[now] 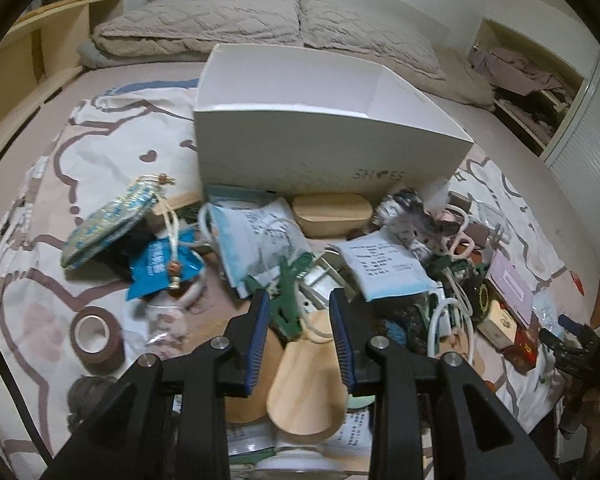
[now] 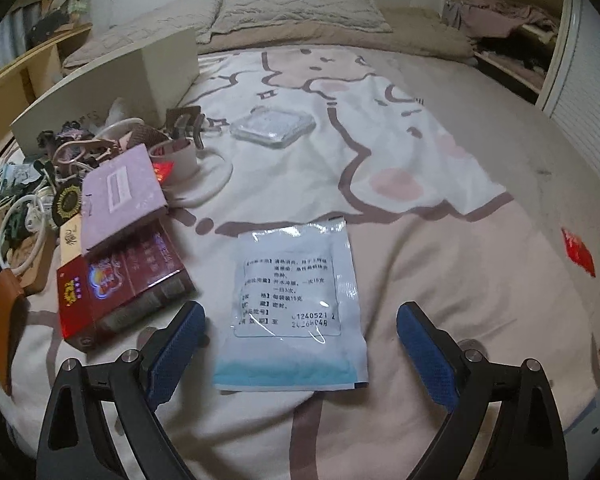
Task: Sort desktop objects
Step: 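Lower the left gripper onto the green clothespin while the right gripper hovers over the packet, then close the left gripper on the green clothespin while the right gripper grasps the packet sides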
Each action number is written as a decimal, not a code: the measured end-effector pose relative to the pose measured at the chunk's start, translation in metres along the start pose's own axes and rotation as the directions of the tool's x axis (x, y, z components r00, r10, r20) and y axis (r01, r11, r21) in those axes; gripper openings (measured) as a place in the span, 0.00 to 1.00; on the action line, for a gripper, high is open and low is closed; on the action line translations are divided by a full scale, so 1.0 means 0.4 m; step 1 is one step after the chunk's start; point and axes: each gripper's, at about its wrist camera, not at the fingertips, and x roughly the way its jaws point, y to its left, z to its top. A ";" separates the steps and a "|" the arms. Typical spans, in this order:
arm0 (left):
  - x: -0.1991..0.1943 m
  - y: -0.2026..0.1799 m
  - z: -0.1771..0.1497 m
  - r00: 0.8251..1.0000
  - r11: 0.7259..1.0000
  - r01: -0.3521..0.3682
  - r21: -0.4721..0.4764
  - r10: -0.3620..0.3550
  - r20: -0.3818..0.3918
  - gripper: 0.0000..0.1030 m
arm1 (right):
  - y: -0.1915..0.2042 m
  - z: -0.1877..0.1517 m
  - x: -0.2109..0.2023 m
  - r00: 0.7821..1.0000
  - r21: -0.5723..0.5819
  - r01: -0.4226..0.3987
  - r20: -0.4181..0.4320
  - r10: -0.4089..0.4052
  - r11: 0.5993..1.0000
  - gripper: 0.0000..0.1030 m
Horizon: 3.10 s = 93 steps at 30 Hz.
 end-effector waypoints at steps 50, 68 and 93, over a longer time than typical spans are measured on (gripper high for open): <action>0.085 0.017 -0.006 0.990 0.990 -0.118 -0.082 0.111 -0.087 0.36 | -0.044 -0.010 -0.001 0.996 -0.033 0.081 -0.018 -0.082 0.996 1.00; 0.123 -0.003 0.015 0.981 0.983 -0.185 -0.005 0.184 -0.068 0.36 | -0.076 0.039 -0.043 0.998 0.101 0.048 0.037 -0.052 0.994 1.00; 0.138 0.010 0.029 0.984 0.986 -0.168 0.000 0.168 -0.060 0.28 | 0.012 0.110 0.076 0.996 0.164 0.084 -0.007 -0.084 0.983 1.00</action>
